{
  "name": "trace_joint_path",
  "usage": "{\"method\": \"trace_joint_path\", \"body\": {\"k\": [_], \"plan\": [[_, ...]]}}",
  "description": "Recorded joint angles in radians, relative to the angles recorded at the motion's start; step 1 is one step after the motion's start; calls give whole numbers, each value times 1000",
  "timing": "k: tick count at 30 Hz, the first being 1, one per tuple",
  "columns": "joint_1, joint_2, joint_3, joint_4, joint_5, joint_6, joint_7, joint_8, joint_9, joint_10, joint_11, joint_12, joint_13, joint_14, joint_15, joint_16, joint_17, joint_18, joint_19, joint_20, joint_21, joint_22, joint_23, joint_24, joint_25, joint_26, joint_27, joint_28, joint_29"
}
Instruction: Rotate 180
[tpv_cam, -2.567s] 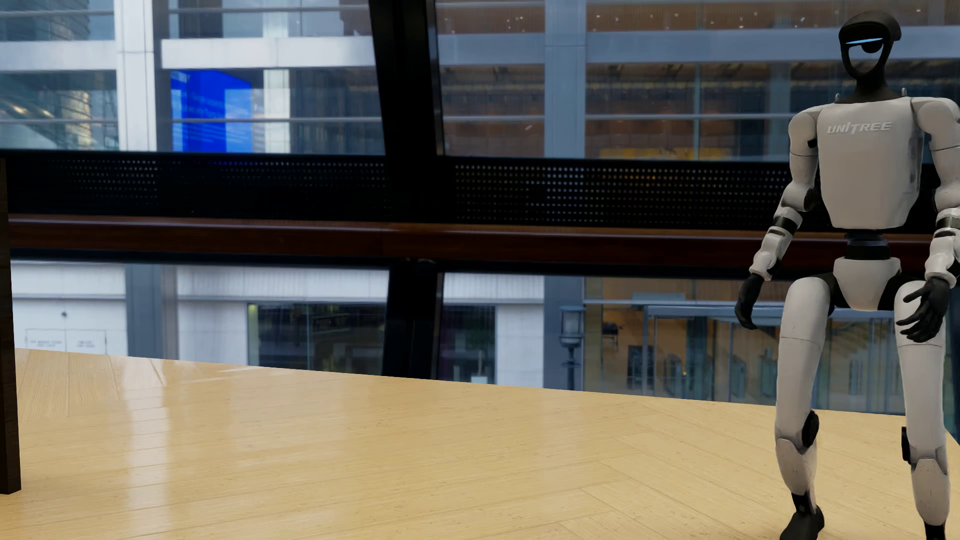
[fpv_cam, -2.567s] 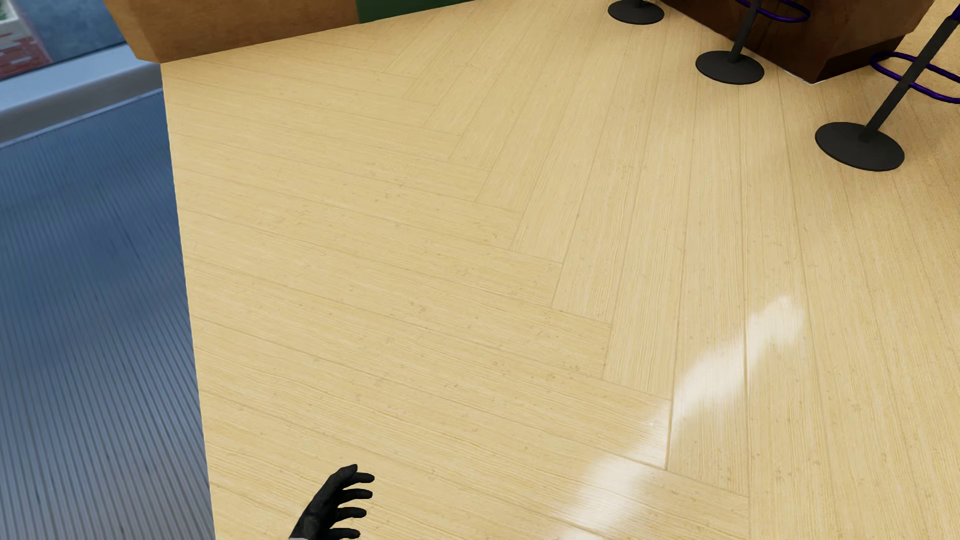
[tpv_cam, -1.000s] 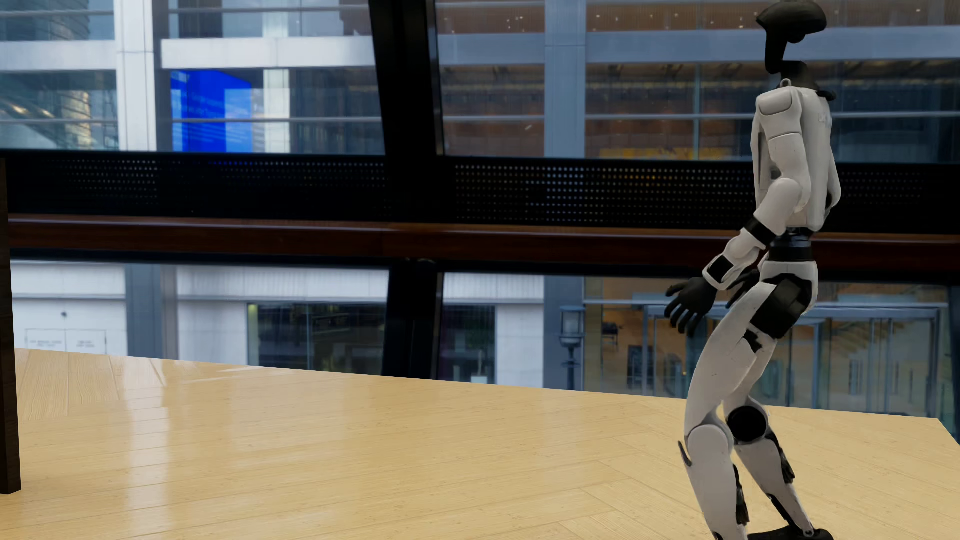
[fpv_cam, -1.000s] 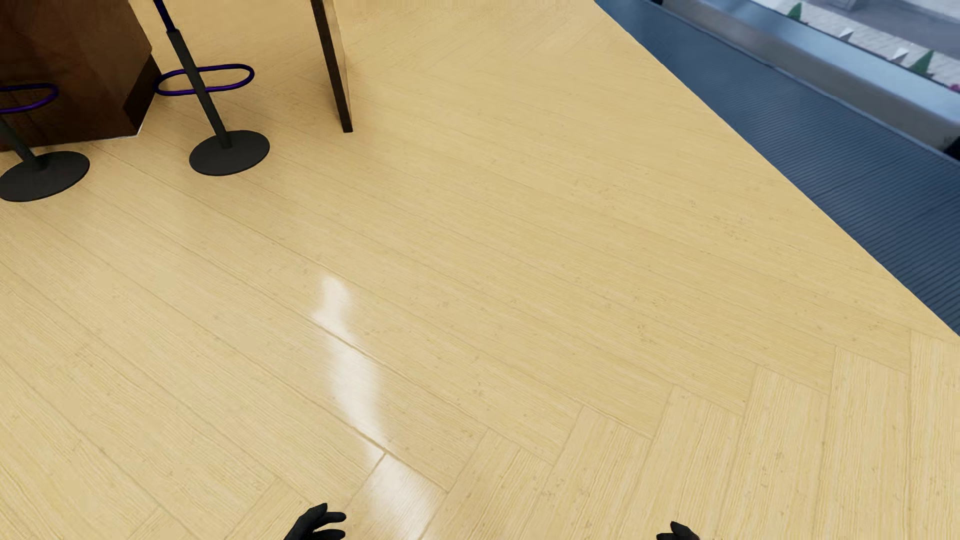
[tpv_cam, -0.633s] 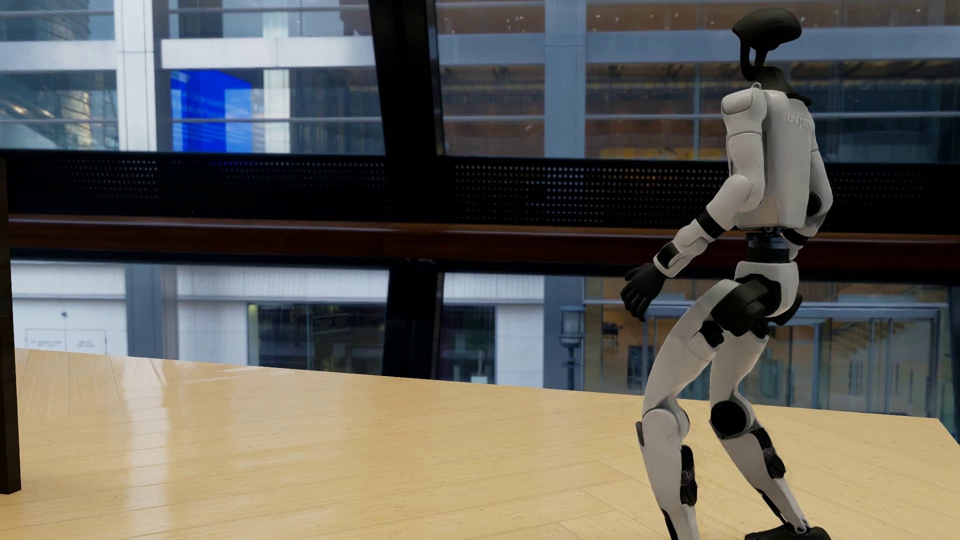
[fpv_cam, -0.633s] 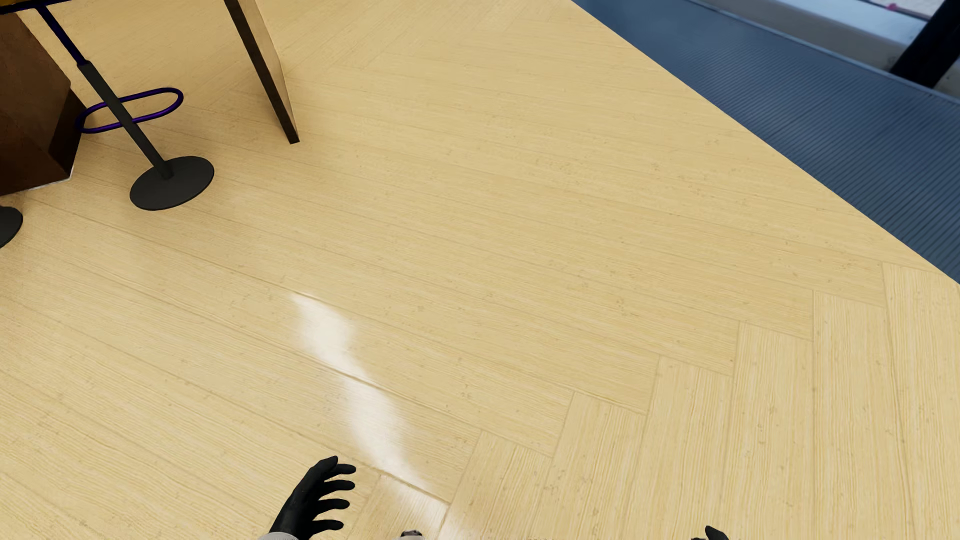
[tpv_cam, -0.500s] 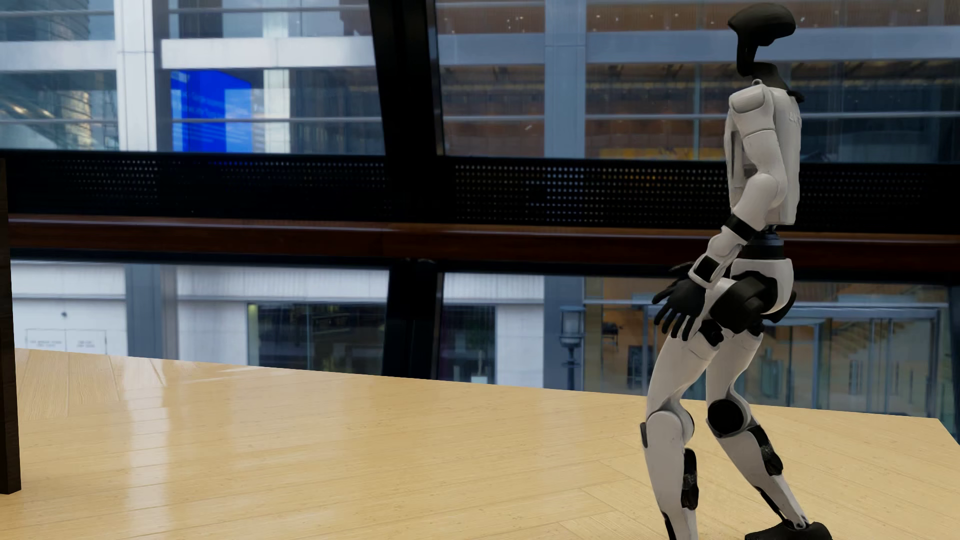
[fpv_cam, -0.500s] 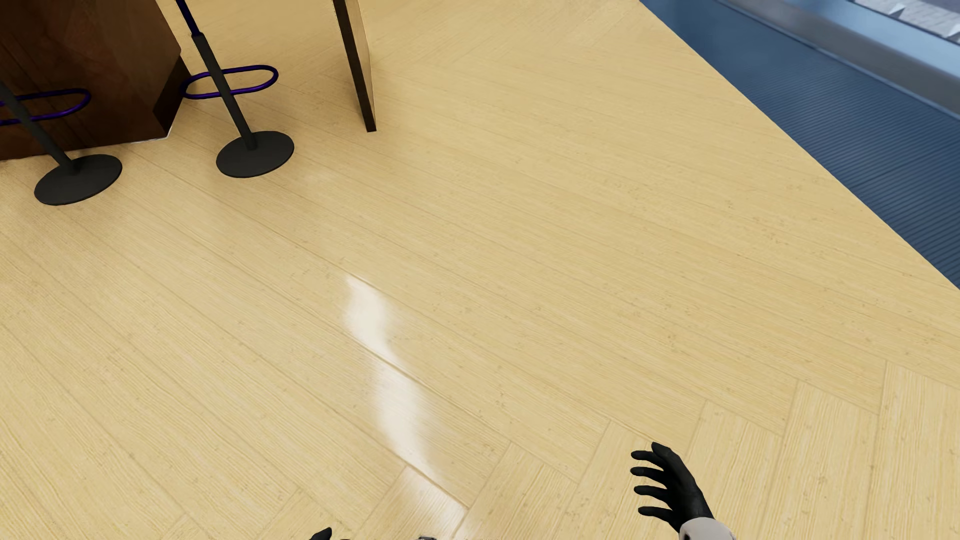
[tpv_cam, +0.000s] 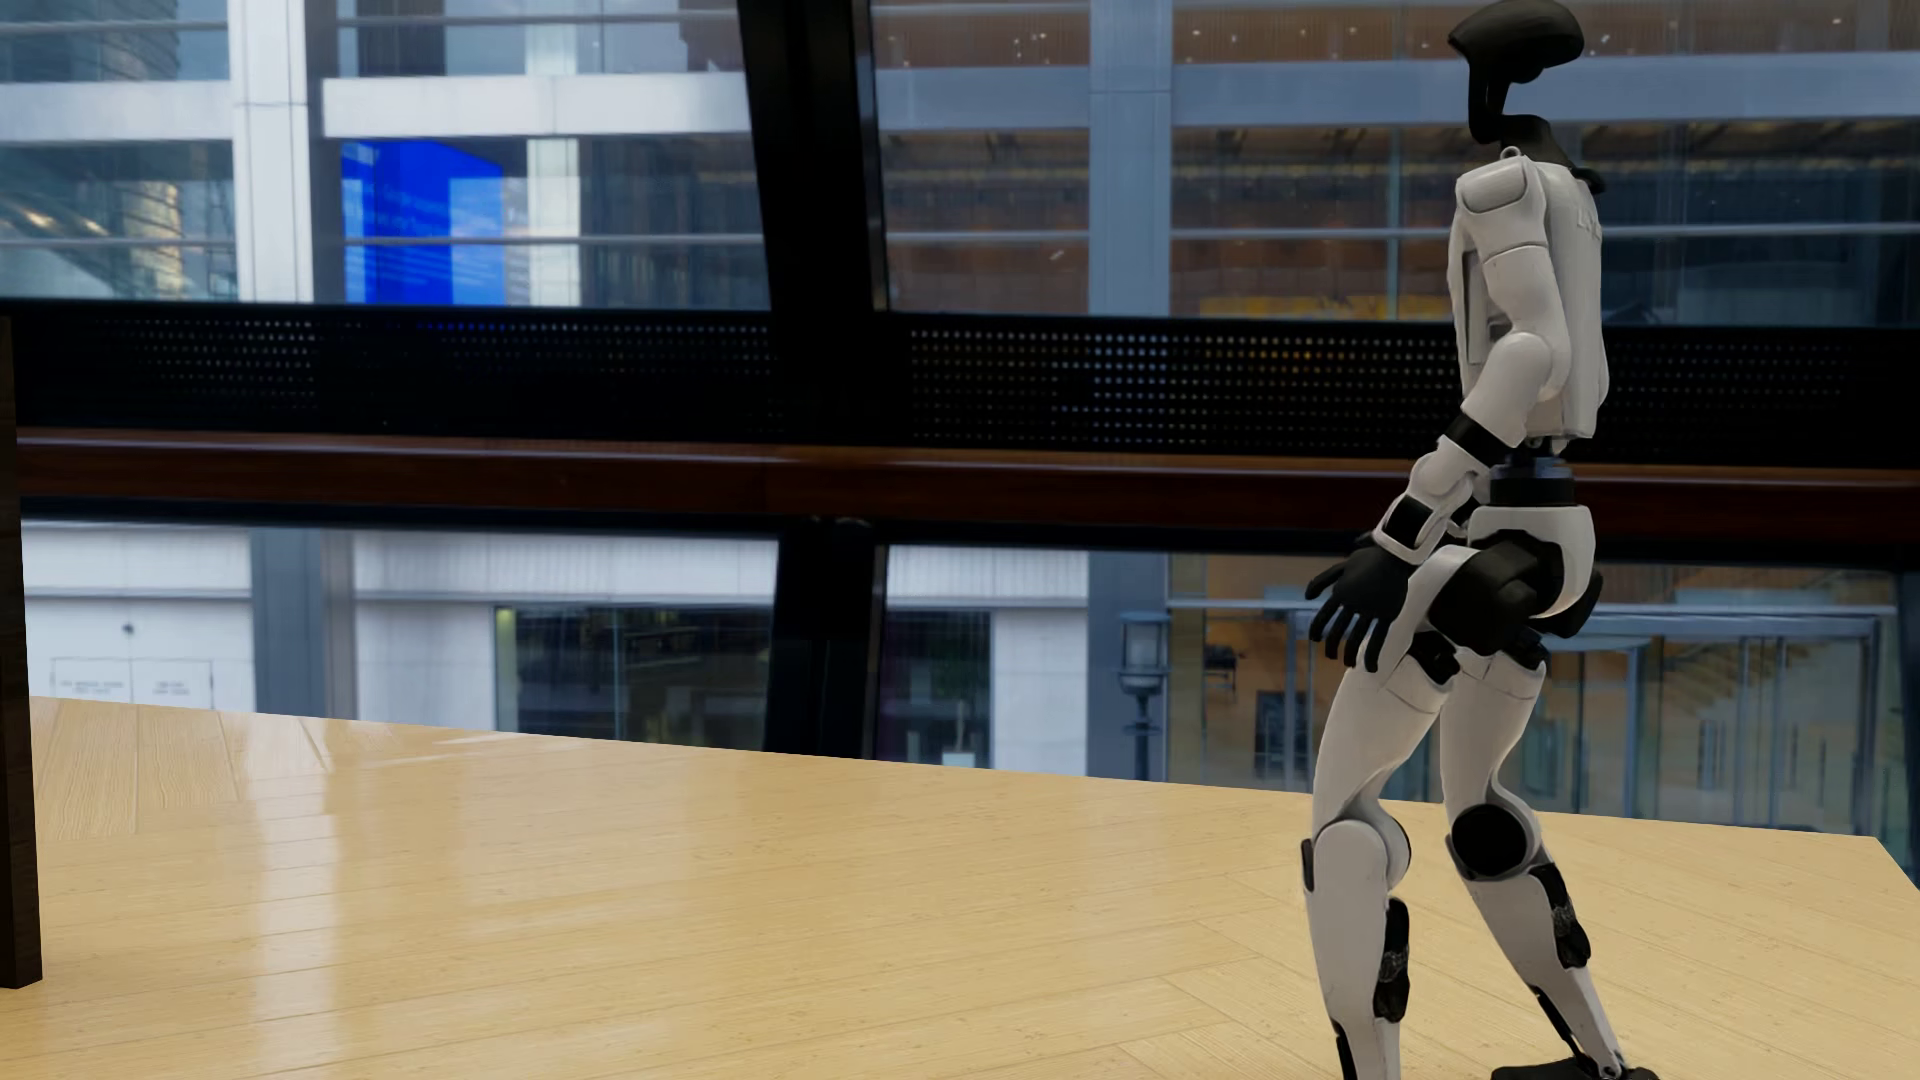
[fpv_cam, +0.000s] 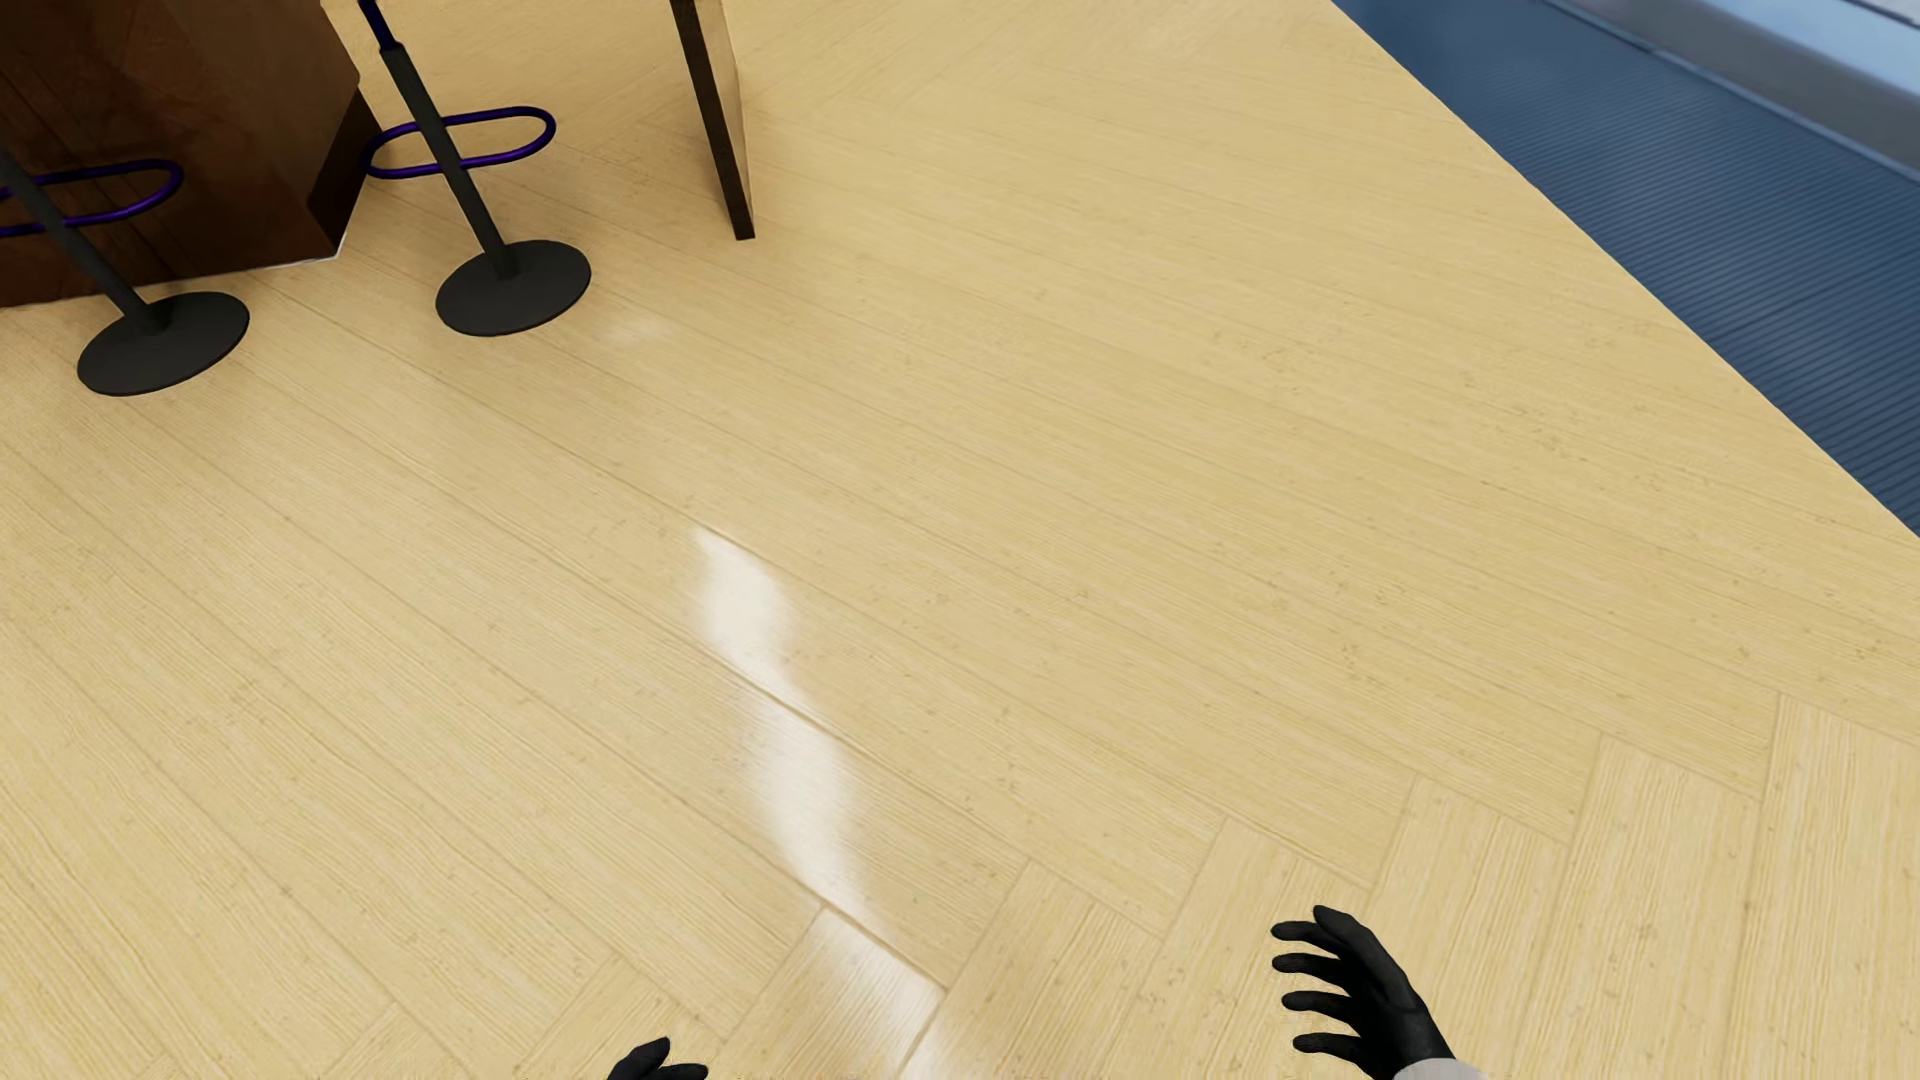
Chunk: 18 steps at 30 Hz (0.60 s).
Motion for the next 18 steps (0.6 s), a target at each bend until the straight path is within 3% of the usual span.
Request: {"method": "trace_joint_path", "body": {"k": [2, 4, 5, 7, 11, 13, 15, 17, 18], "plan": [[-16, -29, -13, -3, -2, -4, -7, -10, 3, 18, 54, -8, 15, -3, -6, -8, 7, -7, -13, -19, 9, -3, 8, -21, 4, -12, -10, 20, 6], [-30, -15, -4, -2, -2, 5, 2, -5, 14, 72, 45, -33, 18, -48, -29, -20, -1, 42, -9, -42, 0, -14, 21, -7, 27, -19, 12, 20, 0], [-34, -15, -12, 8, 4, 10, 12, 3, 10, 92, 43, -29, 9, -85, -28, 5, 10, 44, -11, -33, 4, -10, 23, 1, 48, -24, 20, 7, -10], [-34, -66, -46, 9, 6, 12, 3, 1, 5, 84, 144, -8, -3, -31, -2, 6, 23, -5, -5, -4, 20, -5, -9, 11, 77, -44, 45, 5, -26], [-6, -10, -4, 5, -1, -20, 6, -7, -5, 22, 28, 5, 29, -9, -8, 0, 18, 15, -13, 4, 11, -13, -7, -10, 25, -84, 48, 7, -35], [-14, -13, 10, 4, -1, -20, 6, -10, -15, 23, 15, -11, 25, -30, 4, -3, 21, 36, -13, 17, 10, -9, -4, 11, 19, -69, 45, 5, -46], [-12, -17, -6, -3, -3, -19, -5, -10, -23, 15, 22, 1, 21, -7, 0, -11, 14, 16, -12, 23, 29, 0, -10, 42, 2, -42, 33, -7, -43], [-3, -19, 27, -7, -10, -31, 2, -5, -29, -2, 25, 9, 33, -9, -3, -10, 30, -6, -13, -26, 17, -1, 4, 34, -26, -21, 25, -24, -26], [-14, -14, 29, -6, -7, -21, 1, -10, -34, 17, 9, 21, 19, -44, 4, -24, 10, 45, -13, -1, 15, -10, 17, 27, -25, -12, 23, -38, -8]]}}
